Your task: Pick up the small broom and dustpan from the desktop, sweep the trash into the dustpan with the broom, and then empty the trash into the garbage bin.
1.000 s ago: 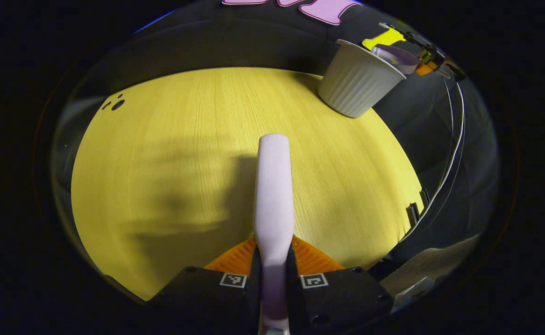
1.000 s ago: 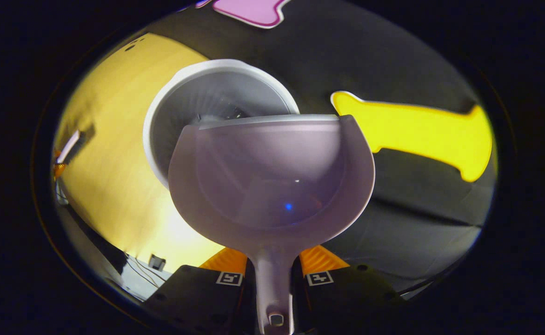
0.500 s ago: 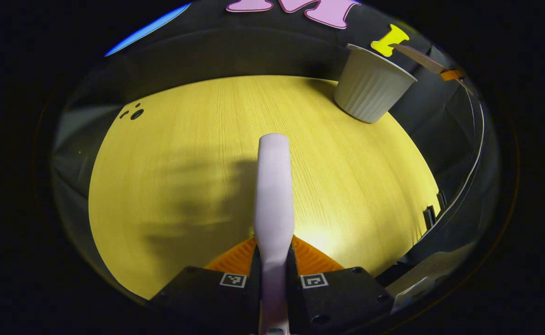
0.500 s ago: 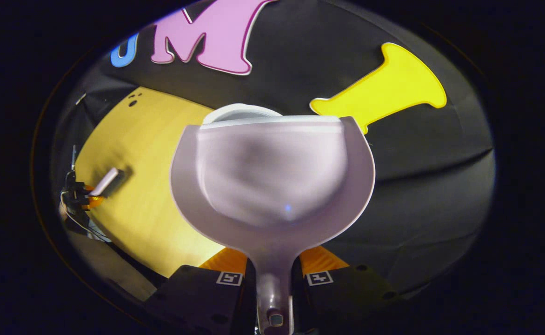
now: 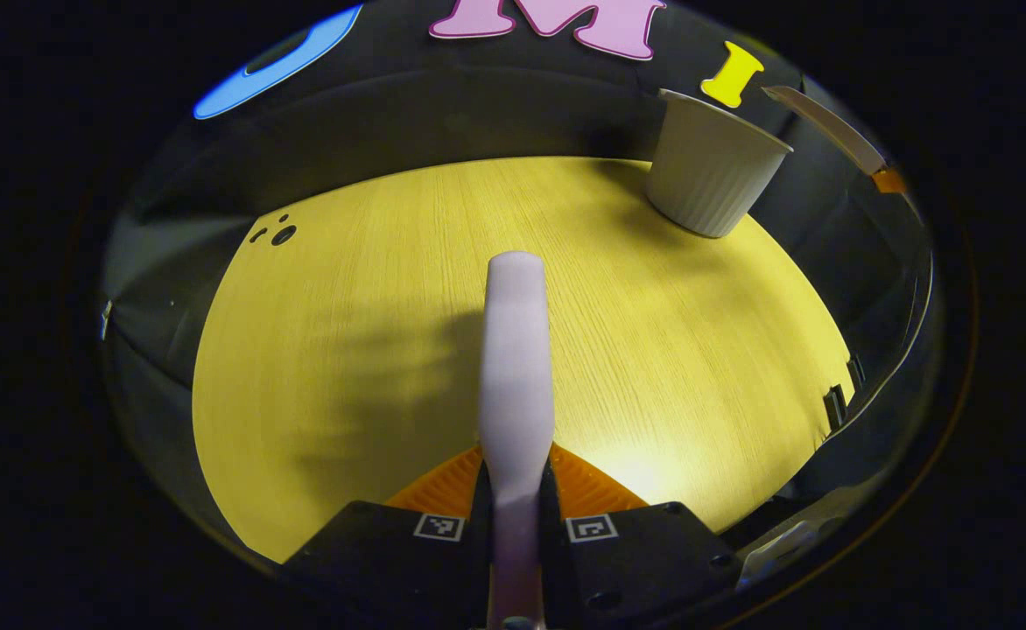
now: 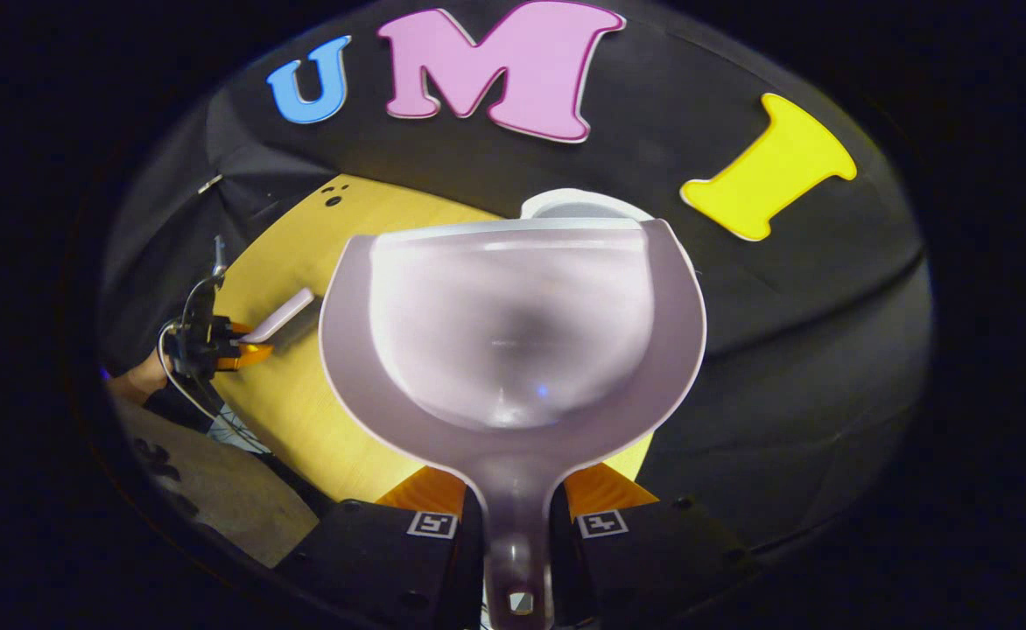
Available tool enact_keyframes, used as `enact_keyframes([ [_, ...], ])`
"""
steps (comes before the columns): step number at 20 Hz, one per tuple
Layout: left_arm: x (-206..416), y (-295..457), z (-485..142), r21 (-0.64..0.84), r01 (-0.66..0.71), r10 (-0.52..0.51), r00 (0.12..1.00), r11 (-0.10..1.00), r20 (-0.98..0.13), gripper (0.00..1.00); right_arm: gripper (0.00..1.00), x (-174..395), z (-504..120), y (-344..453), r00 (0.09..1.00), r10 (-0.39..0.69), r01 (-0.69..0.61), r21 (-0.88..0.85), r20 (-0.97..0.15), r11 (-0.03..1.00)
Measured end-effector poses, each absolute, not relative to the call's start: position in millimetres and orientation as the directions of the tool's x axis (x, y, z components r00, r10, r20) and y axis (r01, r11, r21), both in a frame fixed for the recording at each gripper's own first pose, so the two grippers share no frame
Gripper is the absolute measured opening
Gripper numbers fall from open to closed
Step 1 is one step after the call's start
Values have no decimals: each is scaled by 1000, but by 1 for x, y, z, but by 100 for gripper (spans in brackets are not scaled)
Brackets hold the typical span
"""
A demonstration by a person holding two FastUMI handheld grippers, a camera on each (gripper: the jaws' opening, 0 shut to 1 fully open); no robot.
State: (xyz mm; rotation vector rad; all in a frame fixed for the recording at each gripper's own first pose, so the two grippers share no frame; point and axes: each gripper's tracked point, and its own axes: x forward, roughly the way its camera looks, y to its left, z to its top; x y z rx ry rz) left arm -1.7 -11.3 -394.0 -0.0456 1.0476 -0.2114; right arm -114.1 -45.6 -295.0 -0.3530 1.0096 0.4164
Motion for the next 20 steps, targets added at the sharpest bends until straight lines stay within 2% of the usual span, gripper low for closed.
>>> enact_keyframes([
  [4,-5,-8,-398,-119,158,-180,471,980,-863,29,35,-148,-340,-21,414,178,-543,-85,-893,835],
  [8,-11,-3,-402,-115,146,-171,464,983,-869,26,35,-164,-390,5,367,206,-562,-39,-907,826],
  [9,-12,-3,-403,-113,145,-168,463,983,-870,28,39,-166,-404,9,358,201,-558,-37,-912,829],
  [11,-11,-3,-408,-109,142,-163,460,984,-873,28,35,-172,-432,17,344,189,-560,-39,-920,828],
  [20,-3,5,-426,-72,146,-132,460,987,-878,28,35,-192,-525,45,291,168,-497,1,-942,868],
])
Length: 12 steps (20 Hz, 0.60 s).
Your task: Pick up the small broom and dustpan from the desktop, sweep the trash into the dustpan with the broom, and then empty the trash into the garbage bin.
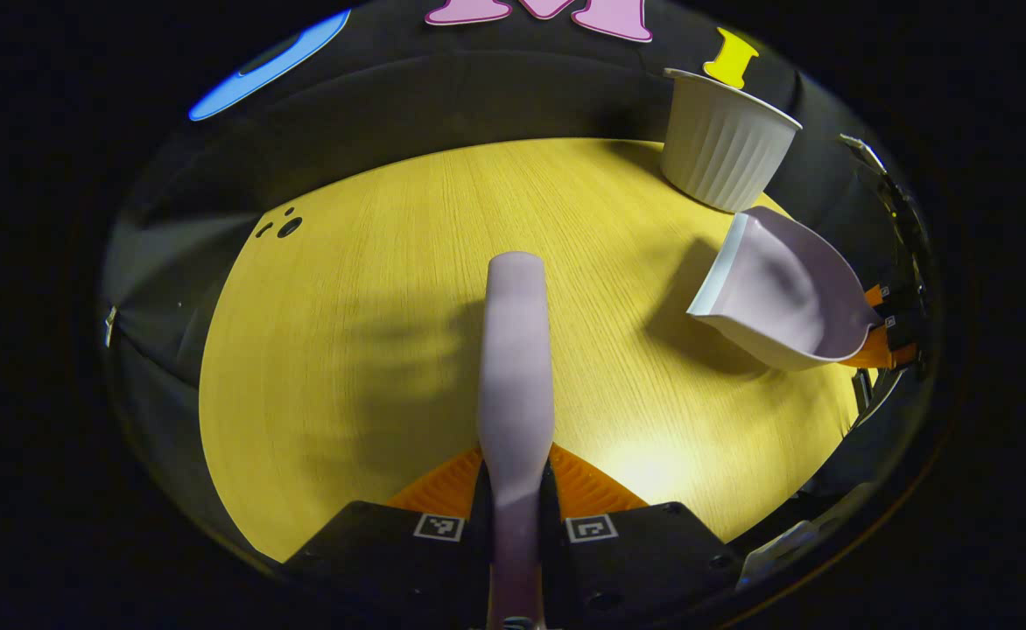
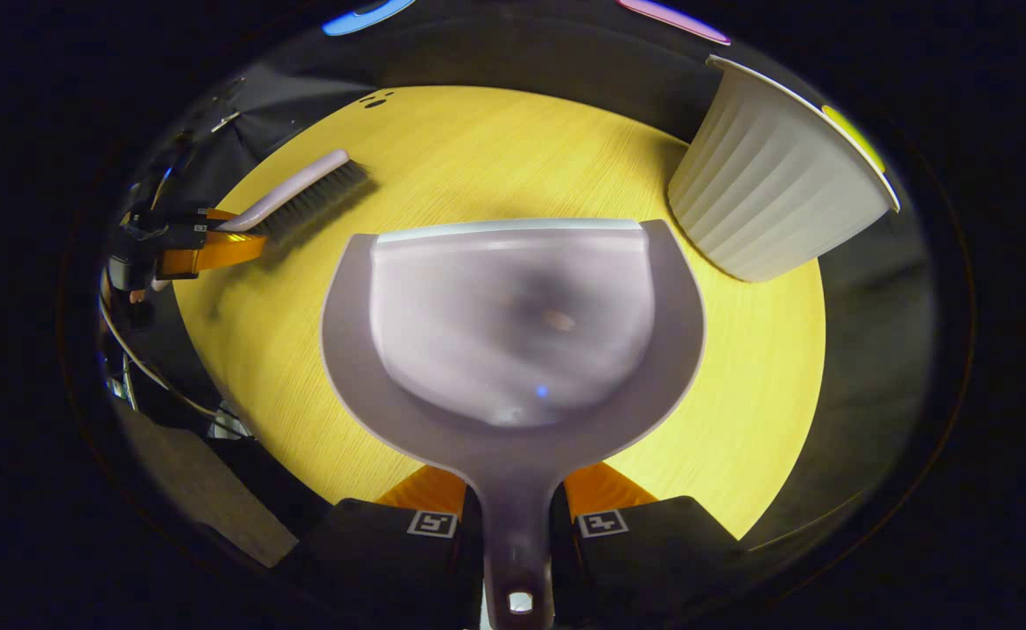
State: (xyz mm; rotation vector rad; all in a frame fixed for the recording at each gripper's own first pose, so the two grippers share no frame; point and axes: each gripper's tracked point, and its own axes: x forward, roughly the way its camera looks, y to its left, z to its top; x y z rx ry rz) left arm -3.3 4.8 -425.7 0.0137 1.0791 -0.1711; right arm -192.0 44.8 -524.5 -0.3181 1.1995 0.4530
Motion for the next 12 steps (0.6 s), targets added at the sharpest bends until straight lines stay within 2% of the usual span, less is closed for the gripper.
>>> enact_keyframes([
  [2,-4,5,-426,-70,145,-130,459,987,-879,28,35,-188,-527,38,302,154,-472,-7,-941,882],
  [3,-4,5,-427,-72,148,-133,456,986,-880,28,39,-188,-527,34,306,142,-459,-15,-941,888],
  [7,-5,10,-433,-48,156,-113,443,987,-890,29,33,-186,-545,47,292,112,-411,-19,-950,911],
  [8,-6,10,-433,-46,153,-110,441,987,-891,30,40,-185,-550,47,288,114,-400,-11,-951,916],
  [9,-5,11,-432,-45,151,-108,444,987,-889,29,37,-185,-550,48,285,117,-394,-5,-951,919],
  [12,-3,16,-432,-21,160,-92,451,987,-888,33,39,-192,-543,51,282,132,-378,16,-950,926],
])
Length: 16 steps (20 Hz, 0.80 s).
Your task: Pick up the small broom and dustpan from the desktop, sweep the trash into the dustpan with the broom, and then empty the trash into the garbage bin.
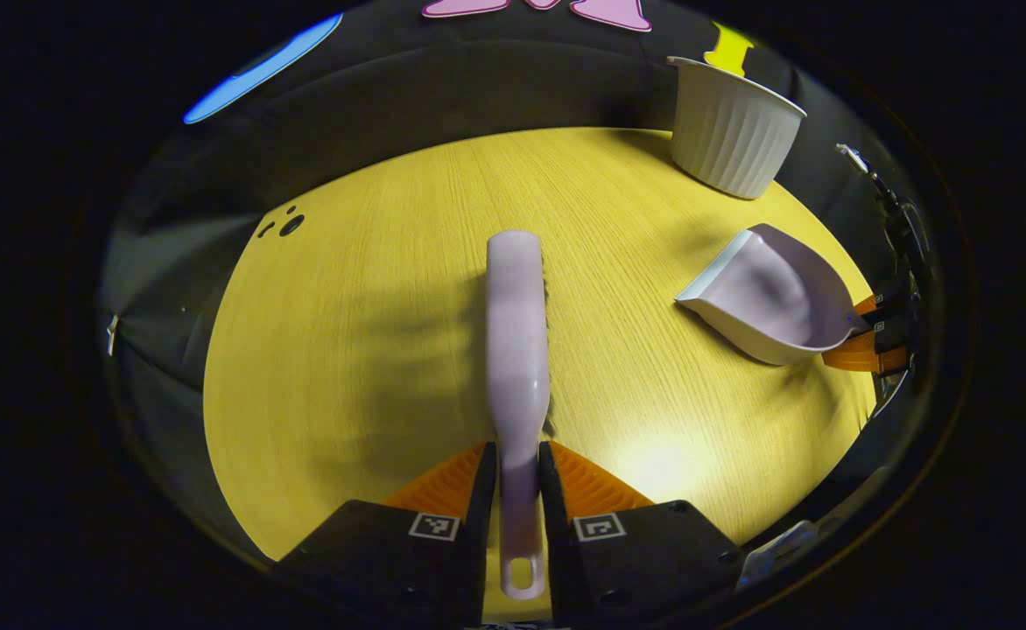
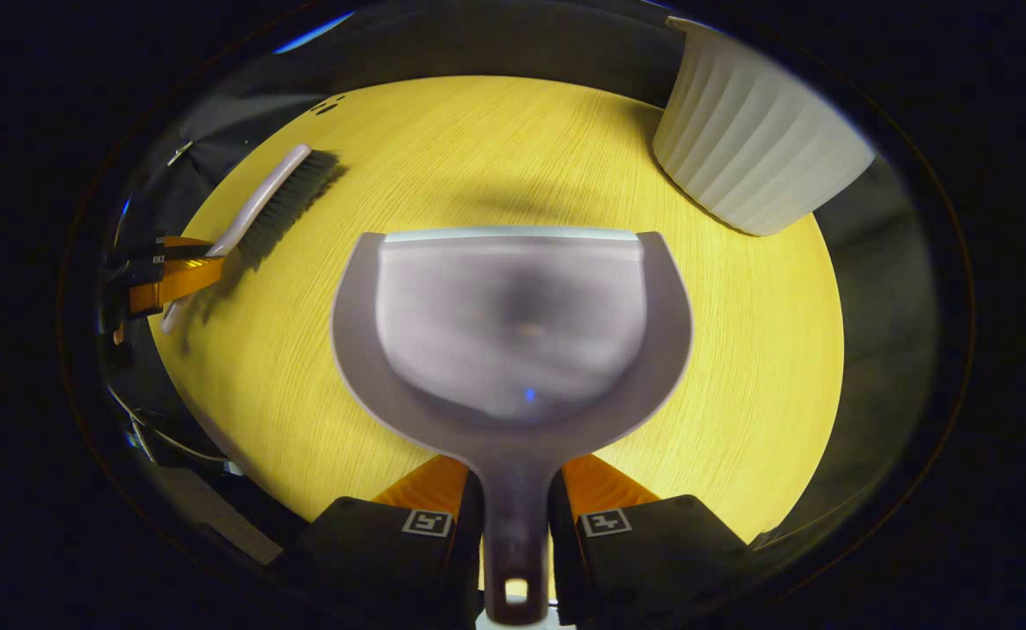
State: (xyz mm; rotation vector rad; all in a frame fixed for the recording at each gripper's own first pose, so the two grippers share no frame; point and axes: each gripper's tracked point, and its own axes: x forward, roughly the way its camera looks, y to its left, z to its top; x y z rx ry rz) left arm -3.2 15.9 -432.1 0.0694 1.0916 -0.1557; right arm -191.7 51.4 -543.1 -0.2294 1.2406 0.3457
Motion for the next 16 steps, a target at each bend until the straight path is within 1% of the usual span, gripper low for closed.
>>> enact_keyframes([
  [1,-4,17,-431,-15,163,-89,453,987,-887,31,41,-193,-545,51,282,135,-375,21,-950,927],
  [2,-4,16,-429,-13,164,-87,457,986,-885,34,41,-194,-543,50,280,139,-373,26,-950,928],
  [3,-4,16,-428,-10,164,-86,464,986,-882,34,39,-196,-541,52,285,146,-374,30,-948,927],
  [4,-4,16,-425,-10,162,-86,470,987,-879,34,41,-198,-534,51,291,150,-379,30,-945,925],
  [5,-5,15,-421,-13,159,-88,477,987,-874,31,41,-199,-525,49,303,156,-383,30,-940,923],
  [7,-8,11,-409,-19,153,-94,497,988,-862,41,41,-202,-507,47,334,176,-384,36,-926,923],
  [8,-9,11,-400,-15,151,-91,513,988,-854,36,41,-203,-496,49,352,190,-381,46,-916,923],
  [9,-9,13,-391,-9,149,-87,530,989,-844,36,41,-203,-487,51,372,206,-377,56,-905,924],
  [10,-8,14,-382,-3,145,-83,548,989,-833,31,41,-204,-475,54,390,223,-376,66,-894,924],
  [12,-6,15,-360,3,132,-76,589,991,-805,31,41,-201,-452,59,440,254,-375,81,-861,924],
  [13,-2,15,-347,3,122,-73,620,993,-781,36,41,-198,-438,62,473,271,-378,85,-839,922],
  [16,13,12,-297,-8,93,-73,724,996,-686,36,41,-180,-393,71,576,313,-396,77,-755,915],
])
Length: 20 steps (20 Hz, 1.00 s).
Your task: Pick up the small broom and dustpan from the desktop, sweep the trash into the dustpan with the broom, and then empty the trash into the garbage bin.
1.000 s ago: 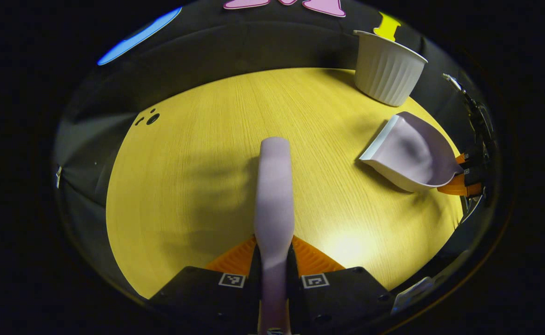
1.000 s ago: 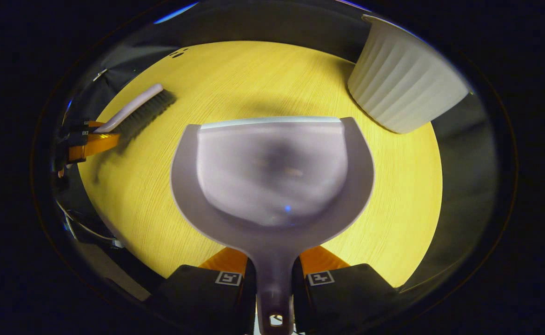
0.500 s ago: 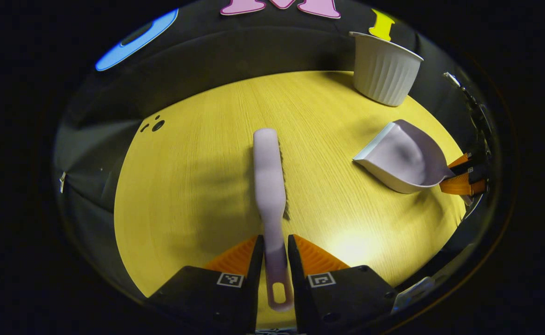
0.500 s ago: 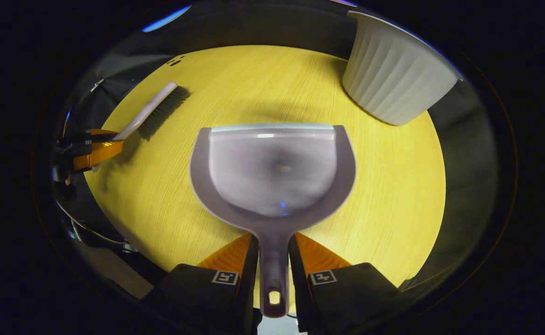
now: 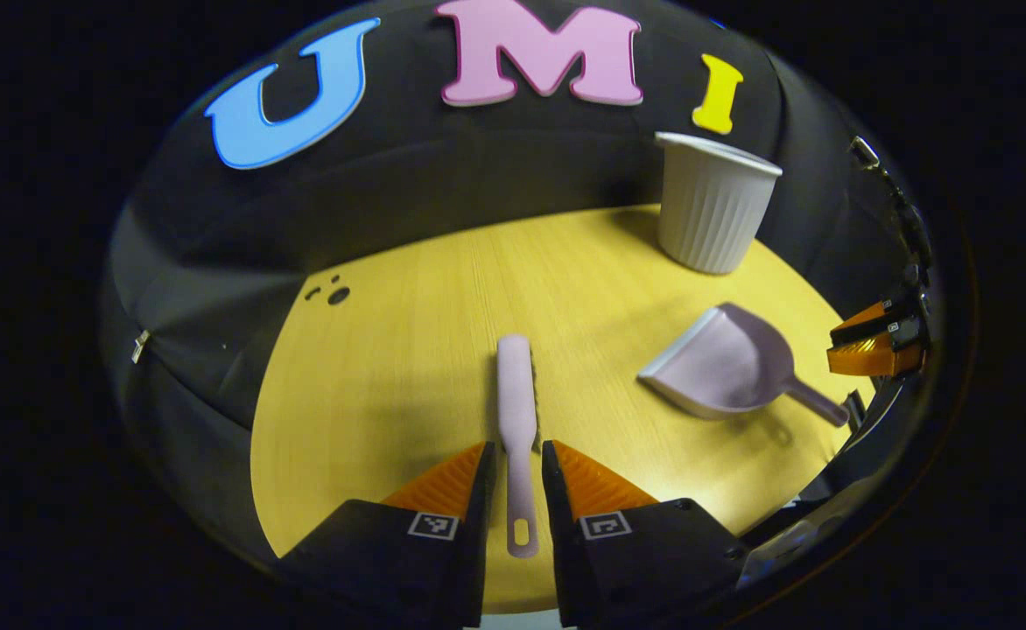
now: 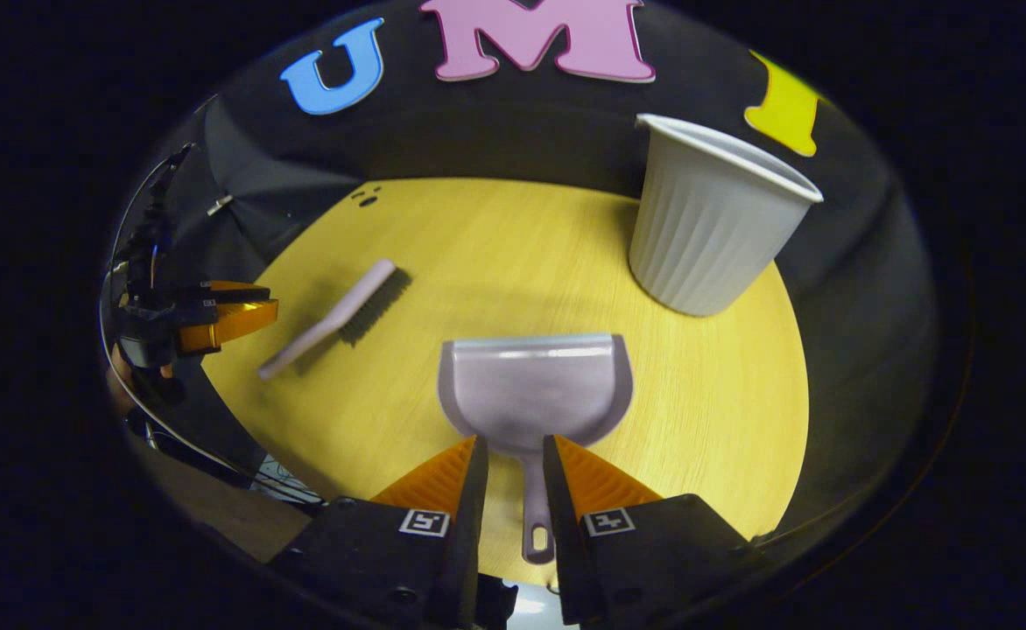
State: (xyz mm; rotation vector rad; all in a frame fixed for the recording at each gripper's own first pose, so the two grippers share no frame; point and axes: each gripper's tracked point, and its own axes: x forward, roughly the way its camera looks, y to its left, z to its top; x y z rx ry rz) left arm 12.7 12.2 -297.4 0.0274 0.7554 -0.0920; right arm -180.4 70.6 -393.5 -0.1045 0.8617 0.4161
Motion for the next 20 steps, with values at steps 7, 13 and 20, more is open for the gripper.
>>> enact_keyframes([
  [7,42,14,-168,-66,65,-85,918,996,-386,31,37,-136,-275,79,801,359,-390,38,-479,920],
  [13,40,13,-99,-50,52,-61,978,997,-201,36,41,-134,-220,82,882,356,-380,-19,-308,925],
  [20,31,0,-101,-49,107,-116,968,993,-221,35,39,-141,-202,86,901,338,-353,-8,-272,936],
])
